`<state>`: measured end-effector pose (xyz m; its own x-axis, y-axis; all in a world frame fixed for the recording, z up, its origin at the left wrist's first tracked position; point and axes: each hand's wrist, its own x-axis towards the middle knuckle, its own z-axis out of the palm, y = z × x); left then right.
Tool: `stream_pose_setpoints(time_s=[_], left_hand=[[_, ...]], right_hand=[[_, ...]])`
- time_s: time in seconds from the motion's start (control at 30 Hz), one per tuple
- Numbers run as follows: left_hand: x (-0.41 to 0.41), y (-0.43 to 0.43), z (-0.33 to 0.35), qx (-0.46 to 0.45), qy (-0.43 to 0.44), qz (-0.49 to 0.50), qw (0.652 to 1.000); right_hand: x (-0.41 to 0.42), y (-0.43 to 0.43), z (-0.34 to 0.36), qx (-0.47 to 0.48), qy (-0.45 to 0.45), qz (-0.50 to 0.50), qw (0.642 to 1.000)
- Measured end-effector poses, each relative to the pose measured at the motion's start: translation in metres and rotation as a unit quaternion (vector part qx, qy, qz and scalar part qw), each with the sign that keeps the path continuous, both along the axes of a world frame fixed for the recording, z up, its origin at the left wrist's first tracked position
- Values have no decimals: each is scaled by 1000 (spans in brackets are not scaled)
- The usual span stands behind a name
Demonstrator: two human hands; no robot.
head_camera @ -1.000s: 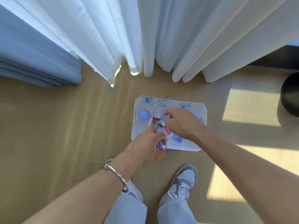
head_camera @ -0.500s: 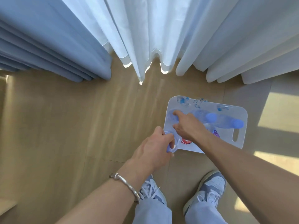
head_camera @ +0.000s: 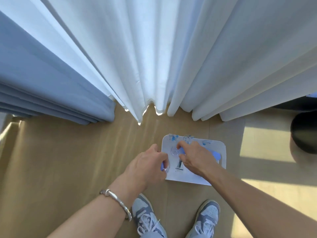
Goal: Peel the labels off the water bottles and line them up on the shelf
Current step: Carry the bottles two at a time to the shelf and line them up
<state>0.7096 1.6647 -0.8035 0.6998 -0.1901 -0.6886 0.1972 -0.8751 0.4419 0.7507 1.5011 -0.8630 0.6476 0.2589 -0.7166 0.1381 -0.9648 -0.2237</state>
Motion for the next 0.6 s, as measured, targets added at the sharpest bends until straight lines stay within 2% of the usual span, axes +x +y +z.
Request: stream_pose_setpoints(time_s=[0.4, 0.6], left_hand=[[107, 36, 272, 85, -168, 16, 982], [123, 43, 407, 114, -218, -4, 969]], right_hand=[[125, 29, 307, 49, -179, 113, 976], [128, 20, 443, 62, -197, 120, 971]])
